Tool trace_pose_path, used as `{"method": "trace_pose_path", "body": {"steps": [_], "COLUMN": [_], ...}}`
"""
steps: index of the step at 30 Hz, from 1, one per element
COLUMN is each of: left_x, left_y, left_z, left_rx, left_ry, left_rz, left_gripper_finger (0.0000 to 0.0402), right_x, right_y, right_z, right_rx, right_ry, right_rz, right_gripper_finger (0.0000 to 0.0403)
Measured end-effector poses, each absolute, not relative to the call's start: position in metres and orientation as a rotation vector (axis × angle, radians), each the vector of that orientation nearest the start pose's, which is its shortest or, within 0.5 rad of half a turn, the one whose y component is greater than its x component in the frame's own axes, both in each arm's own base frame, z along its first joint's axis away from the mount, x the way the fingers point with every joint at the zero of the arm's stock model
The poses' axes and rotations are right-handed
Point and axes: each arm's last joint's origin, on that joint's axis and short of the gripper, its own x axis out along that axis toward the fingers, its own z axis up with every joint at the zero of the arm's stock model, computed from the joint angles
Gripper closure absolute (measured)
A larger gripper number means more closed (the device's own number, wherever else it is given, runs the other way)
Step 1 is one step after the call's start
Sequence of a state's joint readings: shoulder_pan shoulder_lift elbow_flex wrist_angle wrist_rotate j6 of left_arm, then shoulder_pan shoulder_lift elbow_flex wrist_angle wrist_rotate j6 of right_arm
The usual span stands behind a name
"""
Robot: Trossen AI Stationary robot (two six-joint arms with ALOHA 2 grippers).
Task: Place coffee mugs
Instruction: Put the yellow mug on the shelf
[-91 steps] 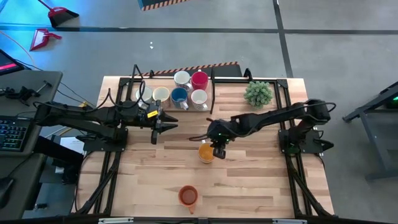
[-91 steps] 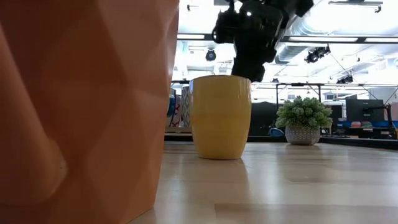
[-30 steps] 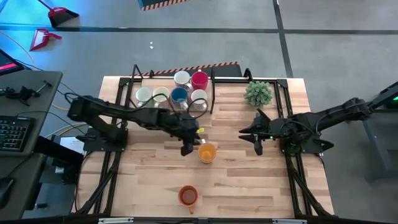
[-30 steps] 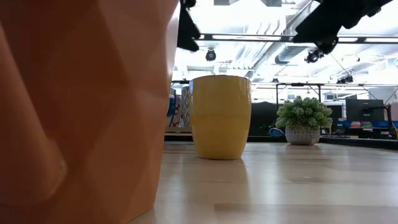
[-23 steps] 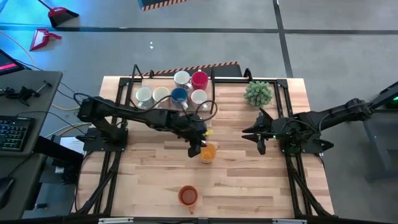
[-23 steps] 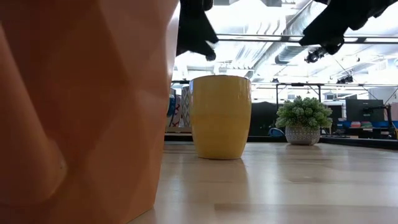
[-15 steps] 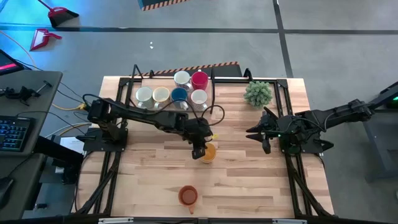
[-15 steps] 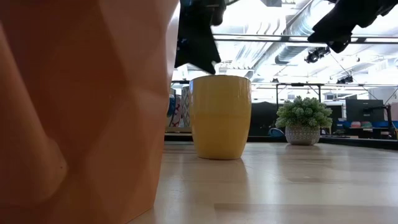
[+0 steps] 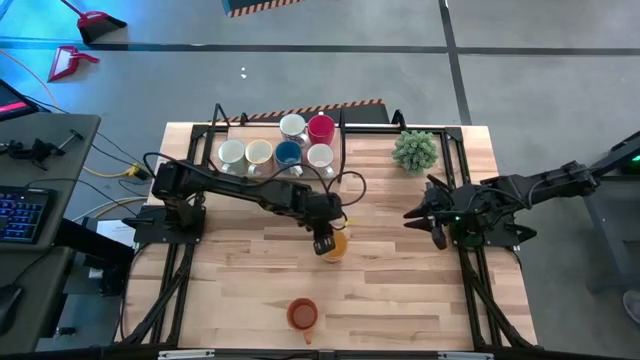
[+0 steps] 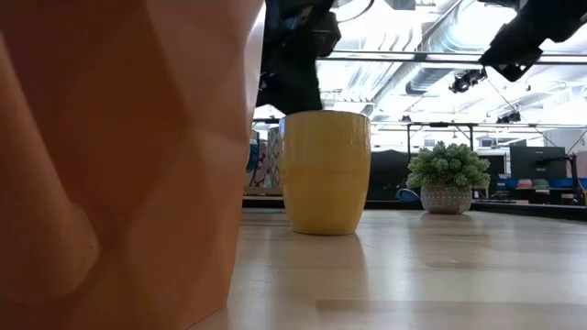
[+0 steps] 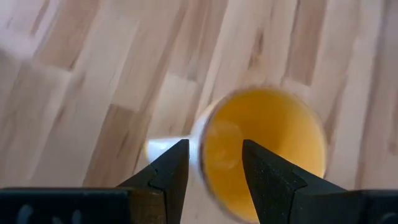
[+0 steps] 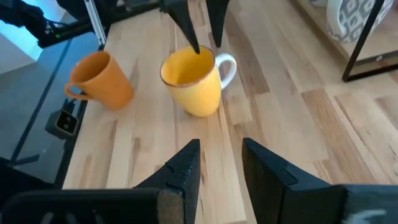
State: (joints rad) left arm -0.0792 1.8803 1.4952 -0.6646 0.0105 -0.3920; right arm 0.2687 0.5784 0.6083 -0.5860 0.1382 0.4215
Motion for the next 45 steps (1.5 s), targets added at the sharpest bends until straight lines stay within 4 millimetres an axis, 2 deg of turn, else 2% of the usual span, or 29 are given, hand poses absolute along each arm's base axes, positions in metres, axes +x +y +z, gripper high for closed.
{"method": "trace_pose_path", "body": {"steps": [14, 21, 25, 45], "left_x": [0.391, 0.398, 0.399, 0.4], "left_y": [-0.039, -0.049, -0.05, -0.046], "left_z": [0.232, 0.21, 0.206, 0.206], "left_rx": [-0.361, -0.368, -0.368, -0.373], "left_ry": [1.111, 1.166, 1.17, 1.168], "left_rz": [0.145, 0.132, 0.134, 0.141], "left_gripper_finger": [0.0263, 0.0263, 0.0263, 0.0263], "right_x": [0.116, 0.116, 0.116, 0.117], "right_y": [0.028, 0.028, 0.029, 0.029], "right_z": [0.261, 0.261, 0.262, 0.262], "right_rx": [0.289, 0.289, 0.296, 0.283], "right_ry": [0.599, 0.603, 0.604, 0.599], "right_rz": [0.014, 0.015, 0.035, 0.05], "right_gripper_finger": [0.0304, 0.0304, 0.0304, 0.0304]}}
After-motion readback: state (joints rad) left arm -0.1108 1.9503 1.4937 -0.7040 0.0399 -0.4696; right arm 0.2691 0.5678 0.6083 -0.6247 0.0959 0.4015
